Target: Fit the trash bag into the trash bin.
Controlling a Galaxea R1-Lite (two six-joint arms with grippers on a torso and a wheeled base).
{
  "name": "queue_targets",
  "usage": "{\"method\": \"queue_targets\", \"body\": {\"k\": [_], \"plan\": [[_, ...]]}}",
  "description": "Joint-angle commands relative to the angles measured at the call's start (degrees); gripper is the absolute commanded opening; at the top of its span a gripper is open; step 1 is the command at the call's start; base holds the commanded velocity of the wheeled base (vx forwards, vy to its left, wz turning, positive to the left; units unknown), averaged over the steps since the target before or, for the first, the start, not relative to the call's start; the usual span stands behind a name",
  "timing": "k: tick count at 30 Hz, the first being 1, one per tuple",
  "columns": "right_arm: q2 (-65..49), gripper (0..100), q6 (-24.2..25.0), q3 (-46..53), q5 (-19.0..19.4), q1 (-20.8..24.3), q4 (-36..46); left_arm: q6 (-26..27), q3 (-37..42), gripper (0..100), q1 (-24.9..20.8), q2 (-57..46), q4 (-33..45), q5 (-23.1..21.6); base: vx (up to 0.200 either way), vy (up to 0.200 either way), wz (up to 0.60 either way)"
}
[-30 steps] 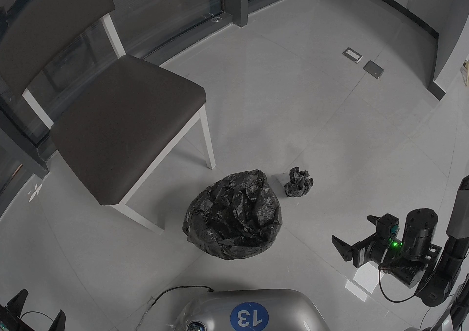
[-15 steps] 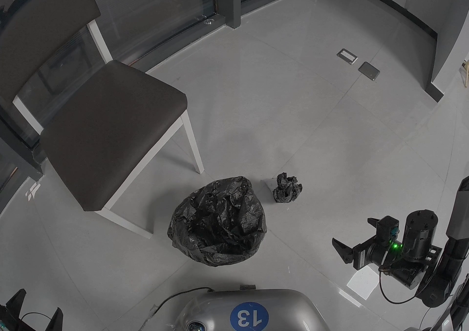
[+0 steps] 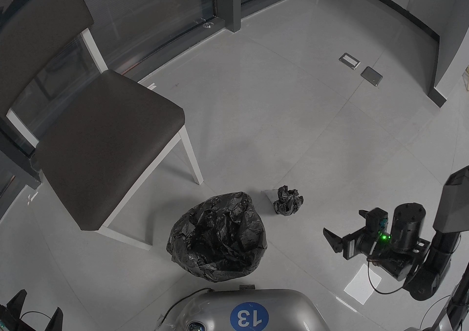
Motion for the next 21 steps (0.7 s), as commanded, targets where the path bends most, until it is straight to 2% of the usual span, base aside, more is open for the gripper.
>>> {"method": "queue_targets", "body": {"k": [1,7,11,12,13,16,21], "plan": [[10.6,100,-0.3,-10.4,0.1,-0.6,-1.0,-2.5,-0.1,100,0.0,-0.4,-0.1,0.1,0.000,0.000,0.00],[19.1,100,-2.8,-21.6,0.7,-3.1,-1.0,-3.1,0.0,100,0.0,-0.4,-0.1,0.9,0.000,0.000,0.00],[23.3,100,-7.1,-32.7,6.2,-8.5,1.2,-3.1,0.0,100,0.0,-0.4,-0.1,1.3,0.000,0.000,0.00],[23.3,100,-7.1,-32.7,6.2,-8.5,1.2,-3.1,0.0,100,0.0,-0.4,-0.1,1.3,0.000,0.000,0.00],[23.5,100,-7.7,-36.5,8.1,-9.7,6.5,-3.1,0.0,100,0.0,-0.4,-0.1,1.3,0.000,0.000,0.00],[23.9,100,-7.7,-44.4,9.5,-10.5,15.9,-3.2,0.0,100,0.0,-0.4,-0.1,1.3,0.000,0.000,0.00],[28.8,100,-7.3,-59.5,10.0,-10.7,26.1,-4.4,-0.1,100,0.0,-0.4,-0.1,1.3,0.000,0.000,0.00]]}}
